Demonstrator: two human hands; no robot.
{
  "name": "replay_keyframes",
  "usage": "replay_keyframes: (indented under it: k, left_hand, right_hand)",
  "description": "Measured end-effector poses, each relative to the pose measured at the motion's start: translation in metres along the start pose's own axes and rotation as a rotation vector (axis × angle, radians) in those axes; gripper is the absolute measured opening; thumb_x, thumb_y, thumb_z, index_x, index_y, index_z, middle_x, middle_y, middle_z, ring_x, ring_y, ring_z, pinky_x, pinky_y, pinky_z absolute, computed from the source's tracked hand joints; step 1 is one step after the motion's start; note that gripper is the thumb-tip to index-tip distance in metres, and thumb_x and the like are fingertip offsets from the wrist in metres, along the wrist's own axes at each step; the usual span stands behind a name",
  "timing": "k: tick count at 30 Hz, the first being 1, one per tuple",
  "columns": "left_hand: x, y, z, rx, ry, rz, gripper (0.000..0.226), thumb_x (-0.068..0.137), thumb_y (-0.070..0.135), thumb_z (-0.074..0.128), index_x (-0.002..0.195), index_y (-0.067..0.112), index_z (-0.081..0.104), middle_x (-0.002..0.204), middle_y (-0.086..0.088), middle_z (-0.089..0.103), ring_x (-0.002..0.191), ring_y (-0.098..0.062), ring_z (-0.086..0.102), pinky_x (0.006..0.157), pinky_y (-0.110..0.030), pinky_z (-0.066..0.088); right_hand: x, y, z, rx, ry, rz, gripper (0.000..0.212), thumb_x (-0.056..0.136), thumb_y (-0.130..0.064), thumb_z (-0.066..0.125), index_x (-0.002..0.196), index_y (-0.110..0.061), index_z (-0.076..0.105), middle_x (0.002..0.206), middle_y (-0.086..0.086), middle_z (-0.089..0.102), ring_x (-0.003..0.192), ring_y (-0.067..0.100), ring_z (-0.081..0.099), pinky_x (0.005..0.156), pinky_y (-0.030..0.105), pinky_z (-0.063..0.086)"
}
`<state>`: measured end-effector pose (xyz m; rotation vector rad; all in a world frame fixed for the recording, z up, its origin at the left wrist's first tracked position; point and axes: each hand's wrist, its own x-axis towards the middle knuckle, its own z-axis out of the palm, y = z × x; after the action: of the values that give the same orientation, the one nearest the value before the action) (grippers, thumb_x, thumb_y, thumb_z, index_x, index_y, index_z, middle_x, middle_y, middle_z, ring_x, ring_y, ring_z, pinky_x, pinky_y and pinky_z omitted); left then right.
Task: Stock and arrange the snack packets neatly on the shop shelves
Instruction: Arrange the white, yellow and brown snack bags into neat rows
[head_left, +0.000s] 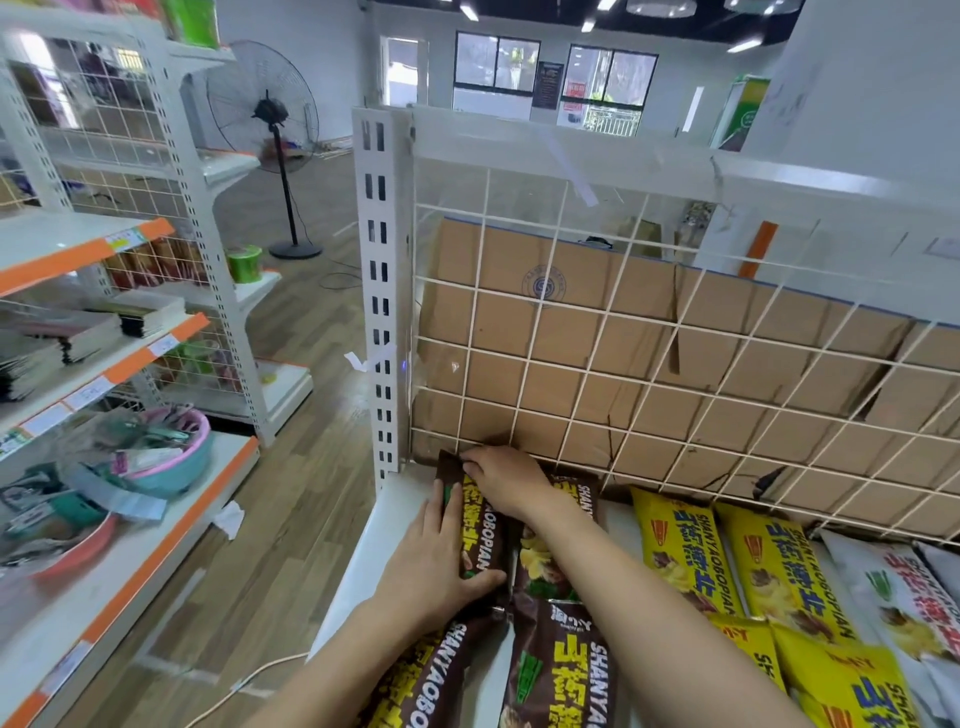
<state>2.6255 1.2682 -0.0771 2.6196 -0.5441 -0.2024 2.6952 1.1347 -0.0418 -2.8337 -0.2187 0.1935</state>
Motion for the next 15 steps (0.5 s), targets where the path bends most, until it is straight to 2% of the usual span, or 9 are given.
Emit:
replay_keyframes:
  k: [4,9,13,15]
  left_hand:
    - [-0.002,-0.001,0.003,0.000,-0.003,-0.018,0.108,0.081,0.062,0.055,0.148,0.017,-0.016,0.156,-0.008,-0.017,0.145,-0.021,-0.001,0.117,-0.031,0.009]
    - [-0.004,-0.001,0.003,-0.002,-0.017,-0.041,0.108,0.081,0.061,0.056,0.148,0.016,-0.015,0.156,-0.009,-0.018,0.145,-0.022,0.001,0.117,-0.030,0.009]
    - [-0.005,0.001,0.000,0.063,-0.035,-0.048,0.106,0.083,0.064,0.050,0.148,0.013,-0.017,0.156,-0.009,-0.019,0.145,-0.023,-0.006,0.117,-0.031,0.003]
    - [-0.006,0.001,-0.001,0.112,-0.028,-0.035,0.106,0.080,0.072,0.042,0.148,0.015,-0.016,0.155,-0.005,-0.021,0.145,-0.023,-0.010,0.117,-0.035,0.001]
  right_hand:
    - [0.002,-0.004,0.006,0.038,0.040,-0.022,0.036,0.097,-0.024,0.041,0.130,-0.017,0.052,0.133,0.007,0.053,0.122,0.026,0.047,0.096,0.034,0.038]
    - [0.003,-0.006,0.011,0.040,0.179,0.015,0.028,0.094,-0.023,0.047,0.117,-0.015,0.062,0.121,0.007,0.061,0.113,0.026,0.053,0.089,0.033,0.041]
    - [-0.001,-0.007,0.011,0.062,0.222,0.033,0.024,0.093,-0.023,0.048,0.108,-0.014,0.065,0.112,0.007,0.065,0.106,0.028,0.056,0.083,0.034,0.043]
    - [-0.007,-0.007,0.008,0.084,0.233,0.011,0.025,0.094,-0.023,0.045,0.106,-0.014,0.065,0.111,0.007,0.066,0.105,0.027,0.057,0.083,0.034,0.044]
